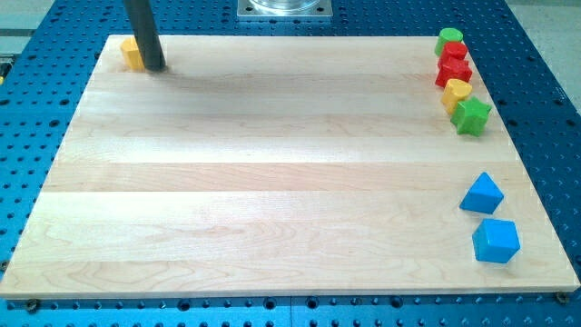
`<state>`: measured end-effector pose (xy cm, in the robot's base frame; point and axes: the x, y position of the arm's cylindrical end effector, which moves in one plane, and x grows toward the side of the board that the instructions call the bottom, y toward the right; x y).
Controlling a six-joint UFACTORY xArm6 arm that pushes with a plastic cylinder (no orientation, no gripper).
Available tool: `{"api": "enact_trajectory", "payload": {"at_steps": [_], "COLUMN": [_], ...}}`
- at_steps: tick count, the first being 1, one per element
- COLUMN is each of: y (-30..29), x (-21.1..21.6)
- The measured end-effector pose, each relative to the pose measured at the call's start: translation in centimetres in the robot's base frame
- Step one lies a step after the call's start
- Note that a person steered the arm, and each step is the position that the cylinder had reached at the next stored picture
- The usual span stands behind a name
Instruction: Place the cube to the top center of the board
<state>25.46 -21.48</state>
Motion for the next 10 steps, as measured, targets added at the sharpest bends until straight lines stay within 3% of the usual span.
{"api": "enact_trajectory", "payload": {"at_steps": [1, 2, 5, 6, 7, 9, 10], "y": [-0.1, 0.3, 21.8, 24.1, 26.9, 28.3, 39.9], "x": [-1.8, -0.7, 22.1, 27.2, 35.9, 36.4, 36.4]}}
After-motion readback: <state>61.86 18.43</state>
